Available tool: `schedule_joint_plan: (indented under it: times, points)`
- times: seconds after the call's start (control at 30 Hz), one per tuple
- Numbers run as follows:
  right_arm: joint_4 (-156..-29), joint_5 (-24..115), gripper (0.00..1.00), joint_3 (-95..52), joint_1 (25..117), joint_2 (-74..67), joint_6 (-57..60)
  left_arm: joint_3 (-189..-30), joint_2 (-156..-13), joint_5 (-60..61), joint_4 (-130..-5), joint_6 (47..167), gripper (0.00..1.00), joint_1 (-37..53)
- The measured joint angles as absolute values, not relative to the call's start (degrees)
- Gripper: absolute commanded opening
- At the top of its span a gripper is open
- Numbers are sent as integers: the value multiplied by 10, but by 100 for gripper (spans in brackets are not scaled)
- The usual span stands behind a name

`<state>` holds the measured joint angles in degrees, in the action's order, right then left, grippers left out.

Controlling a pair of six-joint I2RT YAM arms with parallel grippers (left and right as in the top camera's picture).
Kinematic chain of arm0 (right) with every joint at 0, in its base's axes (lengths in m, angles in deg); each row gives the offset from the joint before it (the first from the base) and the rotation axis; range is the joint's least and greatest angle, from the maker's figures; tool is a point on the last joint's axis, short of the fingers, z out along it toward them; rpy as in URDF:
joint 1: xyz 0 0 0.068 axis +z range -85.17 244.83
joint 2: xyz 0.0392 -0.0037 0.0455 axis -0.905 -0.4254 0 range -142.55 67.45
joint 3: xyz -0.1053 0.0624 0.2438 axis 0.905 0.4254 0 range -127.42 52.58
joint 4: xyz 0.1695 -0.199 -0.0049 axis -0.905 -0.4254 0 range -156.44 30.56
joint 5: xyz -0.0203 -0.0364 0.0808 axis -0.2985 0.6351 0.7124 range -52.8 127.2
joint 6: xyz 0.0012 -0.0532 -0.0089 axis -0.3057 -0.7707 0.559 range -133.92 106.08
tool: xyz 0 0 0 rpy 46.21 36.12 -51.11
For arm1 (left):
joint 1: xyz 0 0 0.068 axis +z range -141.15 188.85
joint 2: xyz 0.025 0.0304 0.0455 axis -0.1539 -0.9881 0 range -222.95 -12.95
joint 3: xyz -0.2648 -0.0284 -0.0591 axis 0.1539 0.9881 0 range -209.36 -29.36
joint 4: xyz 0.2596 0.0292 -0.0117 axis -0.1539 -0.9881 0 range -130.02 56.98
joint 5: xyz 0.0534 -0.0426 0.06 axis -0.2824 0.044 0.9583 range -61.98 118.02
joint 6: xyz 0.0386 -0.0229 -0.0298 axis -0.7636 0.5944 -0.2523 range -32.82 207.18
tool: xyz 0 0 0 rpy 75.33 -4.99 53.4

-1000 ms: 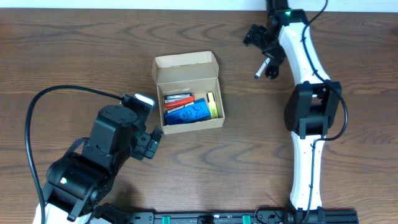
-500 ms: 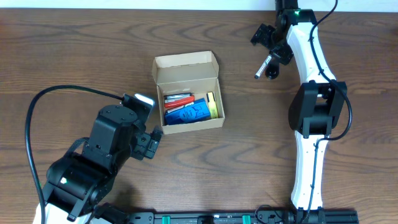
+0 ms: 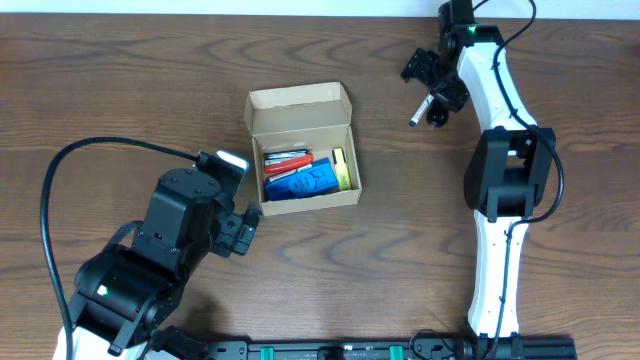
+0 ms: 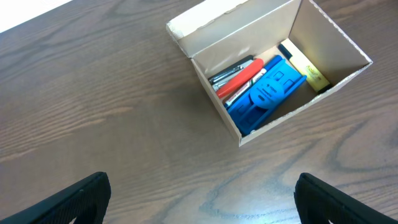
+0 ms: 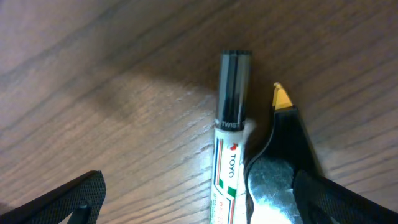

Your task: Pack container

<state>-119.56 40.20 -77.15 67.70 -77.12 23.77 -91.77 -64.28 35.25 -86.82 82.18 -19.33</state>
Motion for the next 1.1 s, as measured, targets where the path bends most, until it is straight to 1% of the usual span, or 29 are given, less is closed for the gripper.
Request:
schedule_joint_plan:
  times: [0.13,0.37,0.53,0.83,0.93,1.1]
  points:
    - [-1195,400,99,-768,677,-770,238,-918,-643,352,-868,822,95,-193]
    - [-1243,398,99,-766,677,-766,238,-918,-643,352,-868,822,95,-193]
    - [-1273,398,96,-766,677,-766,238,-918,-643,352,-868,822,95,-193]
    - [-1310,394,96,-754,676,-766,238,-918,-643,352,-868,822,95,-193]
    - [-1320,390,94,-754,674,-766,238,-918,-643,352,-868,822,95,-193]
    - [-1341,390,96,-757,671,-766,238,-918,-643,352,-868,822,95,-193]
